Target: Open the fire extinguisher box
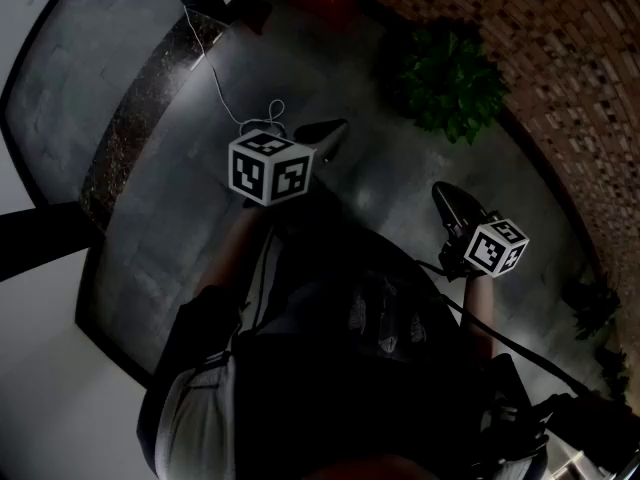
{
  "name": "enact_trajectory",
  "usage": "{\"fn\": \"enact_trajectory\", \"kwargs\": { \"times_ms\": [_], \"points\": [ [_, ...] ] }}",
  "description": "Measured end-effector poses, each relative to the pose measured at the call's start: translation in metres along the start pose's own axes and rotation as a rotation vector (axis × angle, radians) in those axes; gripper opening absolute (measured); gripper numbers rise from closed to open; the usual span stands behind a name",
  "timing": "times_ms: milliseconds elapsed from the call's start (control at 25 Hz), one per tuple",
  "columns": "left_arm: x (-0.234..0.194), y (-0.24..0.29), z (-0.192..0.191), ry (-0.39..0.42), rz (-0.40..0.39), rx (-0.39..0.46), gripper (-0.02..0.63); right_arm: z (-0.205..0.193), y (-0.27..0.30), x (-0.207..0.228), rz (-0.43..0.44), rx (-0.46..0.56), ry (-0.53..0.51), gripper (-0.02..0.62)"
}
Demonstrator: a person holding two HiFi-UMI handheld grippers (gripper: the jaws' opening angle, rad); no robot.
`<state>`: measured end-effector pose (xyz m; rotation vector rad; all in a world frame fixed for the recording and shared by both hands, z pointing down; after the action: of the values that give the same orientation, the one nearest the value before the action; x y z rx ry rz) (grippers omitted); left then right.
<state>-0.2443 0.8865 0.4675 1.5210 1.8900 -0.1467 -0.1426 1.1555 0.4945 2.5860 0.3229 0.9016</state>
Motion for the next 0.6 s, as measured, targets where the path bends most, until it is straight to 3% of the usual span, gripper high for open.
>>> {"fn": "enact_trajectory", "kwargs": {
  "times_ms": [240,400,600],
  "points": [
    [-0.087,-0.093,0.032,0.005,0.315,0.152,-0.006,0.034,0.073,-0.019,0.097,-0.079,-0.057,0.002],
    [-0.112,-0.116,0.027,-0.094,0.398,0.207,-0.006,0.06,0.121,-0.019,0.168,-0.151,-0.123,0.002],
    [-0.127,-0.115,0.021,-0.194,0.522,0.231,-0.006,0.095,0.165,-0.001,0.259,-0.146,-0.166,0.002]
  ]
}}
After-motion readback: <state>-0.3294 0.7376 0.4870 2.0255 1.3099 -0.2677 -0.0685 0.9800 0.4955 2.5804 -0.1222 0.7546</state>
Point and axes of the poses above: the fingertips, and each gripper's own axes: y forward along the fingers, x to its right, z out of its top, the point moved 7 cm from there along -y, backward along the fingers, and after that the axes turned 4 degrees about x, right-handed, at the moved point
